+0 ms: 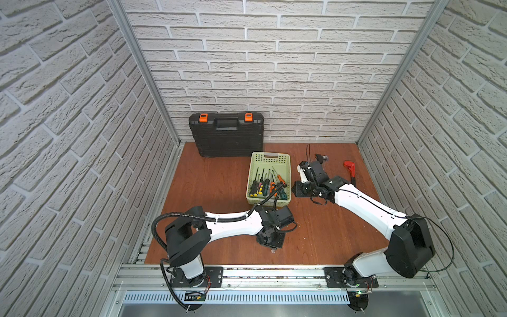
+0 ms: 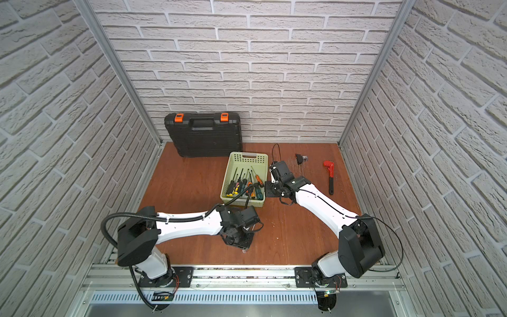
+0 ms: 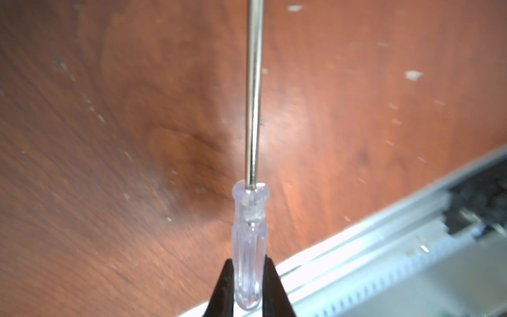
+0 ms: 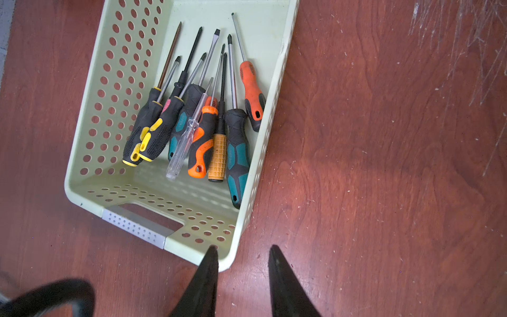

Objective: Put the screwdriver in the bin
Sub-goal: Pick up the screwdriver from the bottom-center of the table, then place the screwdriver in the bin.

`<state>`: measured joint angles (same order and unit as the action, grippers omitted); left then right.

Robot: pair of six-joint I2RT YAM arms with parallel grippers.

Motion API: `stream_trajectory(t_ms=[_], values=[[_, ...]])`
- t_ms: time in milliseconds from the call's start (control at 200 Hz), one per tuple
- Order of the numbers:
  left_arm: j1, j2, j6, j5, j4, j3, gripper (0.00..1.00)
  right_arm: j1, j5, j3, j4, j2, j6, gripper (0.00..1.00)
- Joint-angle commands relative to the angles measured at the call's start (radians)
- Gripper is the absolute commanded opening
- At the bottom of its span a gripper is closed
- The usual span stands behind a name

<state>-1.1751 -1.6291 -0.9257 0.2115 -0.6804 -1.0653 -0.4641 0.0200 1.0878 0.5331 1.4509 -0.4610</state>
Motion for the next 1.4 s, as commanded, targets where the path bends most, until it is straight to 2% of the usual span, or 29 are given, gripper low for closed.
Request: stream_trajectory(t_ms=[0, 150, 275, 395, 470, 595, 755, 890, 965, 1135, 1395], values=[[-0.008, 0.098, 0.093, 0.099, 0.001, 0.02, 0.04, 0.007, -0.032, 0.008, 0.015, 0.0, 0.045, 0.33], [0.011, 0.184, 0.1, 0.148, 0.0, 0.034, 0.05, 0.017, -0.04, 0.008, 0.031, -0.03, 0.064, 0.33], [0.06, 0.218, 0.136, 0.19, -0.004, -0.032, 0.05, 0.018, -0.034, 0.023, 0.041, -0.036, 0.065, 0.33], [0.128, 0.209, 0.187, 0.268, -0.038, -0.1, 0.05, 0.019, -0.033, 0.037, 0.044, -0.028, 0.067, 0.33], [0.173, 0.203, 0.22, 0.276, -0.084, -0.136, 0.05, 0.019, -0.053, 0.057, 0.065, -0.029, 0.084, 0.33], [0.27, 0.197, 0.215, 0.301, -0.065, -0.178, 0.05, 0.031, -0.095, 0.1, 0.1, -0.06, 0.112, 0.34], [0.36, 0.017, 0.282, 0.222, -0.111, -0.398, 0.04, 0.036, -0.062, 0.135, 0.095, -0.072, 0.119, 0.34], [0.414, -0.173, 0.258, 0.13, -0.12, -0.581, 0.03, 0.036, -0.023, 0.144, 0.106, -0.058, 0.114, 0.34], [0.42, -0.262, 0.209, 0.026, -0.138, -0.669, 0.04, 0.037, -0.006, 0.121, 0.087, -0.066, 0.097, 0.34], [0.445, -0.384, 0.112, -0.028, -0.061, -0.714, 0.03, 0.036, 0.018, 0.08, 0.06, -0.072, 0.083, 0.34], [0.447, -0.513, 0.096, -0.044, -0.055, -0.764, 0.04, 0.038, 0.015, 0.069, 0.062, -0.07, 0.11, 0.34]])
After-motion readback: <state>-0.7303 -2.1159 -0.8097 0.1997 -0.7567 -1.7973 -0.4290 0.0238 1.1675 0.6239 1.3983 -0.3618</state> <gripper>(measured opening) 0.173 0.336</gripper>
